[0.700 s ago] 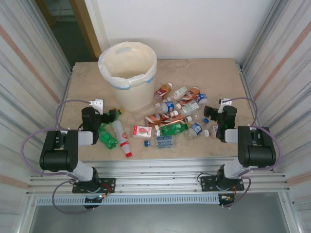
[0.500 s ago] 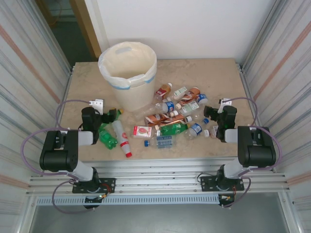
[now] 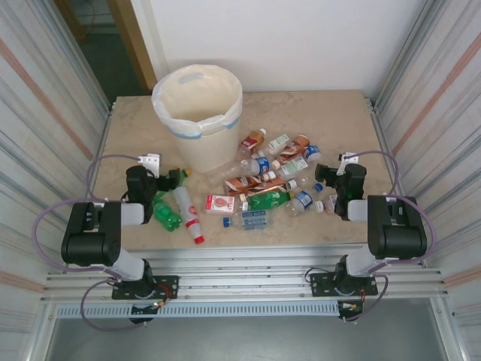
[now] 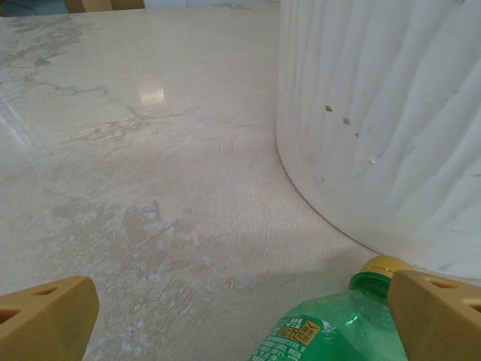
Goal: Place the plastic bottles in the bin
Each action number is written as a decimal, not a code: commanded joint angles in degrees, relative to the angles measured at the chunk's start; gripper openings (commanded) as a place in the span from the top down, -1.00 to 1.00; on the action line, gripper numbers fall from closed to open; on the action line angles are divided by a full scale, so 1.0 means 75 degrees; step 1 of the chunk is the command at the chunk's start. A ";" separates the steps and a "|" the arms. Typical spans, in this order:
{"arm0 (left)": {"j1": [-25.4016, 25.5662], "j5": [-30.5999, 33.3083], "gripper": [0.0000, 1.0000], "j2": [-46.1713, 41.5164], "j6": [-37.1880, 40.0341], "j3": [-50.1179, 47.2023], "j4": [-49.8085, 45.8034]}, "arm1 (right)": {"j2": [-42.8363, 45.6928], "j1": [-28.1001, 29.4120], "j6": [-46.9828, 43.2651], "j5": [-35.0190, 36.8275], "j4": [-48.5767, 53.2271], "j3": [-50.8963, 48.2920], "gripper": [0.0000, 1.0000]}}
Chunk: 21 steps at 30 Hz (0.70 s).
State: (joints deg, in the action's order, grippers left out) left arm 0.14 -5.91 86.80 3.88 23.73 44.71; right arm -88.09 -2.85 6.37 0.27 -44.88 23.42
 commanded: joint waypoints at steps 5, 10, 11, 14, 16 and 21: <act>0.0059 0.0085 -0.98 -0.0012 0.0133 0.0009 0.0039 | -0.0031 0.0021 -0.0161 -0.0010 -0.0063 0.0031 -0.95; 0.0048 0.0074 -0.98 -0.0015 0.0118 0.0012 0.0037 | -0.0028 0.0017 -0.0160 -0.0012 -0.0069 0.0041 -0.95; 0.0042 0.0063 -0.98 -0.0019 0.0124 0.0012 0.0028 | -0.0037 0.0018 -0.0158 -0.0010 -0.0063 0.0040 -0.95; 0.0017 0.0019 -0.98 -0.0018 0.0100 0.0027 0.0015 | -0.0030 0.0020 -0.0161 -0.0010 -0.0061 0.0034 -0.95; 0.0028 0.0020 -0.97 -0.0017 0.0113 0.0009 0.0018 | -0.0031 0.0020 -0.0168 -0.0005 -0.0060 0.0036 -0.95; 0.0028 0.0020 -0.98 -0.0009 0.0104 0.0012 0.0021 | -0.0032 0.0022 -0.0164 -0.0007 -0.0073 0.0035 -0.95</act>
State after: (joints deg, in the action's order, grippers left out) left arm 0.12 -5.91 86.80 3.86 23.73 44.69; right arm -88.09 -2.85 6.37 0.27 -44.88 23.42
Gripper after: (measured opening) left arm 0.989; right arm 0.978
